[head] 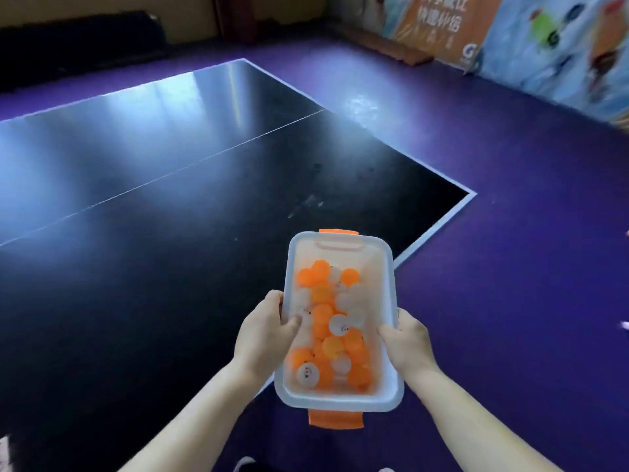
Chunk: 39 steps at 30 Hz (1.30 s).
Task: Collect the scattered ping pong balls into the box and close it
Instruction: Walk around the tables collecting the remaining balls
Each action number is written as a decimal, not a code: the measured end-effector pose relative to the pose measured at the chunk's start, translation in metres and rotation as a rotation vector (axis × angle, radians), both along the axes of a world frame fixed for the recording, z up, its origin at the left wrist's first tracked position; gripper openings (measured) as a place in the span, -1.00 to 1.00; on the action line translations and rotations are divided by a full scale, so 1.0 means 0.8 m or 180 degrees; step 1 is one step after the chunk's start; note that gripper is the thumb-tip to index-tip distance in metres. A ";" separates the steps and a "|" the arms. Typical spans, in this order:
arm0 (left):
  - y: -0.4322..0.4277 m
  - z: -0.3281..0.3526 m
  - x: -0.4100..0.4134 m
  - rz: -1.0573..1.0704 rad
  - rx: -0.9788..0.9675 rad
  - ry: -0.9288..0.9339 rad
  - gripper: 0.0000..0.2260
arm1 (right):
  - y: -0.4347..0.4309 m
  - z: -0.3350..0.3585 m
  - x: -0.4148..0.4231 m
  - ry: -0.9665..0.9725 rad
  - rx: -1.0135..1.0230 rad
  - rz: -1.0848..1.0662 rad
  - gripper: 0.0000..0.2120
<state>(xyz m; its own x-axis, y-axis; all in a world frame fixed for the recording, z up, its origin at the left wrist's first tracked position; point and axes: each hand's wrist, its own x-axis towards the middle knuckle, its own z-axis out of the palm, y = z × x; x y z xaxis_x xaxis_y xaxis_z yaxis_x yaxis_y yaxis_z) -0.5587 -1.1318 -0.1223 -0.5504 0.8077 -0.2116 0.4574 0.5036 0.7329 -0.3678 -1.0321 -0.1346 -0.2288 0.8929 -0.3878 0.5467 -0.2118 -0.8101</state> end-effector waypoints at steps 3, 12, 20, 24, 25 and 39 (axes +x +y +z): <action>0.074 0.000 0.089 -0.0391 -0.0022 -0.0062 -0.87 | 0.051 -0.007 0.103 -0.0066 0.0012 -0.0355 -0.90; 0.244 -0.007 0.320 -0.1316 -0.0206 0.0009 -0.82 | 0.166 -0.009 0.354 -0.0378 -0.0069 -0.1077 -0.84; 0.396 -0.025 0.434 -0.1858 -0.0428 0.0360 -0.81 | 0.260 -0.036 0.467 -0.0365 -0.0292 -0.1736 -0.79; 0.499 -0.036 0.497 -0.2208 -0.0459 0.0374 -0.79 | 0.329 -0.036 0.528 -0.0431 -0.0261 -0.2063 -0.79; 0.528 -0.036 0.515 -0.2303 -0.0470 0.0351 -0.79 | 0.348 -0.034 0.545 -0.0463 -0.0236 -0.2141 -0.78; 0.820 -0.033 0.828 -0.3116 -0.0469 0.0600 -0.84 | 0.554 -0.033 0.812 -0.0367 -0.0235 -0.3410 -0.72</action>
<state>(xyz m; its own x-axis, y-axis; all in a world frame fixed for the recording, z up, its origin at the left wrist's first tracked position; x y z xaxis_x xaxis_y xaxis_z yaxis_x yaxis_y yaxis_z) 0.1037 -0.4760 -0.1487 0.3066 0.8951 -0.3236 0.8204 -0.0761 0.5668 0.2821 -0.5890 -0.1610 0.6988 0.5804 -0.4181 0.1202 -0.6715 -0.7312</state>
